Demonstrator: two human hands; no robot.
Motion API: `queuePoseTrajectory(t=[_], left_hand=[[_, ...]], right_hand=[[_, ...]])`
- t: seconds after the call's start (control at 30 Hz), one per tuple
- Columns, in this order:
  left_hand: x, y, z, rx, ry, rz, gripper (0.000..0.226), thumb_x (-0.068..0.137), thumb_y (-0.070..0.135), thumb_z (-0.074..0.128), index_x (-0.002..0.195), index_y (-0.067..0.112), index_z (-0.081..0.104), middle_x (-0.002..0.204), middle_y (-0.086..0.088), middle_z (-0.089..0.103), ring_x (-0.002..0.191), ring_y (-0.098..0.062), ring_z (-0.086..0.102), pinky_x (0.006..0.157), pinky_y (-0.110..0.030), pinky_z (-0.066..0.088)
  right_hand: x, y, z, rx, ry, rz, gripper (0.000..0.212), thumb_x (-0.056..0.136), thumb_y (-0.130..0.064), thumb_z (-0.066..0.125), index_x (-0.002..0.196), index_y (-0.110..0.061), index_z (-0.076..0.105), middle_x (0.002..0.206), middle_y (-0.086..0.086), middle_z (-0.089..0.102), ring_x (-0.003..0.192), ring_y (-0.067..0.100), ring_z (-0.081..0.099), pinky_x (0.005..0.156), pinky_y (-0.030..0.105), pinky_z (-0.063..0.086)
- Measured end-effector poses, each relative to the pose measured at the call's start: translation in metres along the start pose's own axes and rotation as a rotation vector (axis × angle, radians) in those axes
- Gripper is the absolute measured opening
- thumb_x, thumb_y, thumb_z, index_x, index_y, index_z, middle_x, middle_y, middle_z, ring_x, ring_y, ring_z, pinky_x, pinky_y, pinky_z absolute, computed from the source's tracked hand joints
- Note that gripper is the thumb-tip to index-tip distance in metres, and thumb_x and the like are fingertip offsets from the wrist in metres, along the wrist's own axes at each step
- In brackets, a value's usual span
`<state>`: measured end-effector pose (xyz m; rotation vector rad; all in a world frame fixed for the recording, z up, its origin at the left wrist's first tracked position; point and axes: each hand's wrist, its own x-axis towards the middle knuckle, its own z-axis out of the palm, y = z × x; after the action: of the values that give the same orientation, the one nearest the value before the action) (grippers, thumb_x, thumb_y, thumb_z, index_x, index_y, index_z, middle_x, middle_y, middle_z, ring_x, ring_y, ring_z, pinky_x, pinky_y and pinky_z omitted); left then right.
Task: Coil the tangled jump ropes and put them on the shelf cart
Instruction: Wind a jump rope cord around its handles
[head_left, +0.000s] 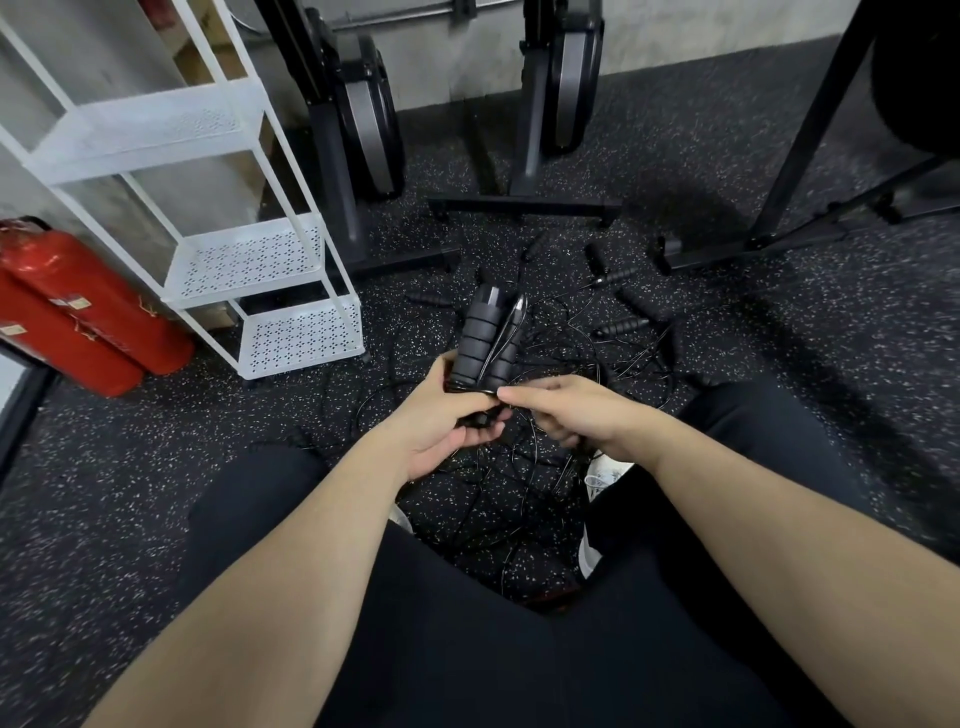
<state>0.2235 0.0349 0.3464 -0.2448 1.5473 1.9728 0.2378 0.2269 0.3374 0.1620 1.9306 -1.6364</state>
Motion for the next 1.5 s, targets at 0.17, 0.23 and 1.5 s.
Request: queuePoseTrajectory(t=[0.17, 0.23, 1.5], left_hand=[[-0.008, 0.002, 0.003, 0.033, -0.061, -0.005, 0.063, 0.093, -0.011, 0.063, 0.142, 0.023, 0.040, 0.114, -0.019, 0.067, 0.078, -0.023, 0.072, 0.058, -0.028, 0.057], [-0.009, 0.003, 0.005, -0.028, -0.053, 0.014, 0.060, 0.093, -0.011, 0.063, 0.139, 0.022, 0.042, 0.112, -0.018, 0.067, 0.074, -0.022, 0.071, 0.053, -0.026, 0.056], [0.002, 0.007, 0.012, -0.471, 0.223, 0.010, 0.029, 0.098, 0.030, 0.068, 0.111, 0.004, 0.065, 0.082, -0.009, 0.064, 0.051, -0.011, 0.046, 0.038, -0.014, 0.033]], right_hand=[[-0.003, 0.001, 0.001, 0.105, -0.025, -0.028, 0.032, 0.088, -0.043, 0.074, 0.113, -0.024, 0.074, 0.052, -0.009, 0.031, 0.047, 0.009, 0.022, 0.050, 0.025, 0.017], [-0.002, 0.001, 0.005, 0.145, 0.015, -0.048, 0.039, 0.084, -0.043, 0.076, 0.116, -0.022, 0.073, 0.051, -0.009, 0.032, 0.047, 0.009, 0.023, 0.050, 0.024, 0.017], [-0.008, -0.003, 0.006, -0.105, 0.037, -0.247, 0.032, 0.107, -0.037, 0.049, 0.090, -0.019, 0.069, 0.053, -0.013, 0.042, 0.051, 0.008, 0.034, 0.054, 0.027, 0.030]])
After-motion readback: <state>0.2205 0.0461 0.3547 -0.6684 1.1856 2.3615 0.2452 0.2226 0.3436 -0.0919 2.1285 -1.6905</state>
